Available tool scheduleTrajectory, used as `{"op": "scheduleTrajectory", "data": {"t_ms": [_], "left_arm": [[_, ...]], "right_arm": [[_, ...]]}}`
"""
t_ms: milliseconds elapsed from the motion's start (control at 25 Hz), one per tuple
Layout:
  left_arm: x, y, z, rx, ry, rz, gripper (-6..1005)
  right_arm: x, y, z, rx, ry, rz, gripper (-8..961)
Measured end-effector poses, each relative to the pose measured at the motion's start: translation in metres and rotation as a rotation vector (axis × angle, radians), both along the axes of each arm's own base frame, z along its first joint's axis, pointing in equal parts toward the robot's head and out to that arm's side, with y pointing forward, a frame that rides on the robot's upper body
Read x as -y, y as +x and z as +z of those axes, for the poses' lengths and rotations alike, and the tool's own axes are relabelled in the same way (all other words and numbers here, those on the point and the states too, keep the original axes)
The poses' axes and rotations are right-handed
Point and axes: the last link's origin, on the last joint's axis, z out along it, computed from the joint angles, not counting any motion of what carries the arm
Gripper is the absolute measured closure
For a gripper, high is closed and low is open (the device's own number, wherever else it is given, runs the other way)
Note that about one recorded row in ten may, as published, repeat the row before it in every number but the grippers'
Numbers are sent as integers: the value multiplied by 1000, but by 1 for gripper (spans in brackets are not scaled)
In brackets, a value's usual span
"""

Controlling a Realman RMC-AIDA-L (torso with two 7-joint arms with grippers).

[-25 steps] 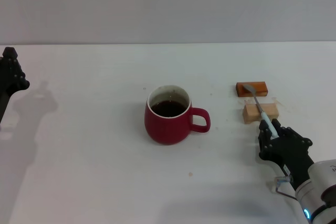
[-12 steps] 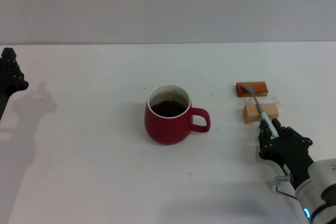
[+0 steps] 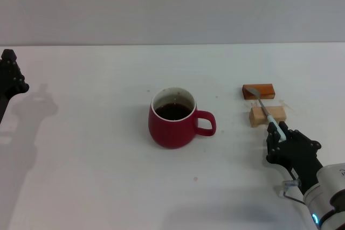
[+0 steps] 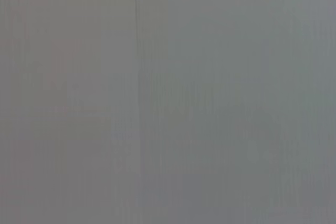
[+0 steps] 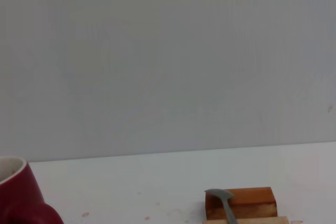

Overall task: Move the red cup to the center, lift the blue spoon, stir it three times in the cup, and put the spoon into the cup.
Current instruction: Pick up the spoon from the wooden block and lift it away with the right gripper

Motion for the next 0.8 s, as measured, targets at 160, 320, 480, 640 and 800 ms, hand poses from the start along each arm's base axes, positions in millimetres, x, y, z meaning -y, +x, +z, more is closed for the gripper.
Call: {"op": "scheduleTrajectory", "data": {"t_ms": [160, 320, 480, 640, 800], "left_arm": [[0, 0, 0, -1, 0, 0, 998], [-1, 1, 0, 0, 0, -2, 998], [-1, 1, 0, 0, 0, -4, 998], [-2, 2, 0, -1, 0, -6, 998], [-3, 2, 1, -3, -1, -6, 998]], "right_arm": [[0, 0, 0, -1, 2, -1, 776], [-1, 0, 0, -1, 2, -4, 794], [-1, 0, 0, -1, 2, -5, 794], [-1, 1, 1, -1, 2, -6, 794], [-1, 1, 1, 0, 3, -6, 794]]}}
